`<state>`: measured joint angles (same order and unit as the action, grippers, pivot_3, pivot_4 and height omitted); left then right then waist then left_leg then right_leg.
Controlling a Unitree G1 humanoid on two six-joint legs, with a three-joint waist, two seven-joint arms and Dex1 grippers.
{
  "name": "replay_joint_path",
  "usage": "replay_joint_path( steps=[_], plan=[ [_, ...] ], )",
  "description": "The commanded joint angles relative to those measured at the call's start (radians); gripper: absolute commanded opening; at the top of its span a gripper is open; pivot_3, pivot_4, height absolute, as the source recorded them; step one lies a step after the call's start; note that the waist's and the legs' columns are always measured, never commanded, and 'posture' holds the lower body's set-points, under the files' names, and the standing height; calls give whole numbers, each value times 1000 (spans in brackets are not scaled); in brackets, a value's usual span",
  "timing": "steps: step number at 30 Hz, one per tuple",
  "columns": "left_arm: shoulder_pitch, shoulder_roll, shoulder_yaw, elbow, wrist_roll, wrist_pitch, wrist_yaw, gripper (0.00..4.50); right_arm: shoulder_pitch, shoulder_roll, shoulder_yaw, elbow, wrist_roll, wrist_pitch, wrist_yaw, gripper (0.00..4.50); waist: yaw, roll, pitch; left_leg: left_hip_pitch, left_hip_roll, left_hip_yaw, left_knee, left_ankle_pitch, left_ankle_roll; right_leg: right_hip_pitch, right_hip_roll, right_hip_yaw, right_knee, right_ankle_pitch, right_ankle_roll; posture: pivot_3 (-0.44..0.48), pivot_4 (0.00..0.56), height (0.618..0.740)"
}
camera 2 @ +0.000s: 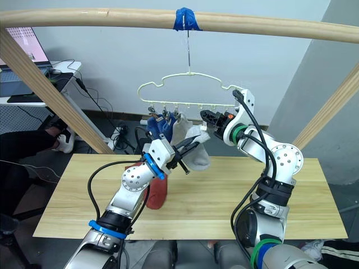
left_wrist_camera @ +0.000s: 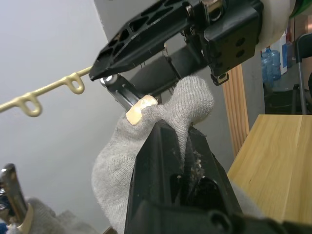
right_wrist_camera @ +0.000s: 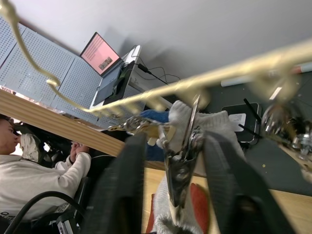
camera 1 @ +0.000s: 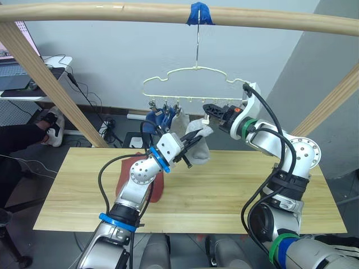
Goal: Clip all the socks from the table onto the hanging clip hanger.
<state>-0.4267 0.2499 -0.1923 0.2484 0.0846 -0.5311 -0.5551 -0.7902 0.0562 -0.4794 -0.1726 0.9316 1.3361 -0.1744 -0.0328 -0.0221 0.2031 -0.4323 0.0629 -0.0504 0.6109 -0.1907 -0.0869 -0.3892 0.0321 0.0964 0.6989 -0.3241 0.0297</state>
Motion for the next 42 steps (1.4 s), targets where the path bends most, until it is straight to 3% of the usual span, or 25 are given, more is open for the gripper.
replay_joint_path(
  steps=[1, 4, 5, 12, 18, 21, 23, 25, 27, 31, 37, 40, 42],
  plan=[
    [-21, -3, -9, -2, 15, -29, 22, 0, -6, -21, 19, -24, 38, -15, 31, 3273, 0, 0, 0, 0, 0, 0, 0, 0, 0, 0, 0, 0, 0, 0, 0, 9, 155, 740],
    [-27, -11, -7, 10, 9, -6, 23, 0, 11, -80, 21, -52, 46, -7, 62, 4359, 0, 0, 0, 0, 0, 0, 0, 0, 0, 0, 0, 0, 0, 0, 0, 4, 155, 740],
    [-26, -17, -9, 13, -13, 17, 8, 0, 26, -122, 39, -75, 40, -10, 92, 4436, 0, 0, 0, 0, 0, 0, 0, 0, 0, 0, 0, 0, 0, 0, 0, 2, 155, 740],
    [4, -13, -3, -44, -234, 292, -198, 1841, 180, -354, 145, -269, 15, -49, 226, 4500, -7, 0, 0, -1, 0, 0, 0, 0, 0, 0, 0, 0, -1, 0, 0, -22, 163, 740],
    [65, 107, 94, -180, -402, 570, -281, 3654, 356, -512, 393, -394, -221, -292, 343, 4500, -41, 0, 0, 1, 1, -1, 0, 0, 0, 0, 1, 0, 1, 0, 0, -27, 172, 740],
    [91, 168, 162, -278, -484, 738, -258, 4498, 421, -492, 477, -392, -329, -441, 358, 4322, -50, 0, 0, 1, 1, -1, 1, 0, 0, 0, 1, 0, 1, -1, 1, -26, 172, 740],
    [101, 199, 208, -341, -544, 855, -231, 4500, 450, -485, 532, -375, -418, -546, 367, 3929, -49, 0, 0, 1, 1, -1, 1, 0, 0, 0, 1, 0, 1, -1, 2, -6, 177, 740],
    [105, 225, 257, -405, -613, 970, -201, 4500, 462, -466, 574, -356, -503, -637, 353, 3116, -47, 0, 0, 0, 1, -1, 2, 0, 0, 1, 1, 0, 1, -1, 2, 3, 177, 740],
    [112, 249, 285, -463, -622, 1040, -157, 4500, 462, -425, 583, -337, -554, -694, 315, 2596, -46, 0, 0, 0, 0, -1, 2, 0, 0, 1, 1, 0, 1, -1, 2, 18, 178, 740],
    [156, 299, 321, -590, -600, 1109, -82, 4500, 445, -338, 593, -286, -645, -782, 261, 2596, -38, 0, 0, 1, 1, -2, 2, 0, 0, 1, 1, -1, 1, -1, 1, 42, 176, 740],
    [247, 351, 379, -685, -750, 1064, -280, 4500, 405, -269, 598, -181, -739, -876, 250, 2596, -11, 0, 0, 1, 1, -2, 1, 0, 0, 1, 1, -1, 1, 0, 0, 64, 171, 740],
    [301, 383, 373, -703, -730, 982, -370, 4500, 385, -244, 599, -136, -767, -904, 257, 2596, 2, 0, 0, 1, 1, -1, 1, 0, 0, 1, 0, 0, 1, 0, 0, 78, 171, 740],
    [308, 375, 387, -702, -739, 967, -361, 4500, 373, -227, 593, -114, -778, -913, 257, 2596, 6, 0, 0, 1, 1, -1, 1, 0, 0, 1, 0, 0, 0, 0, 0, 91, 172, 740]
  ],
)
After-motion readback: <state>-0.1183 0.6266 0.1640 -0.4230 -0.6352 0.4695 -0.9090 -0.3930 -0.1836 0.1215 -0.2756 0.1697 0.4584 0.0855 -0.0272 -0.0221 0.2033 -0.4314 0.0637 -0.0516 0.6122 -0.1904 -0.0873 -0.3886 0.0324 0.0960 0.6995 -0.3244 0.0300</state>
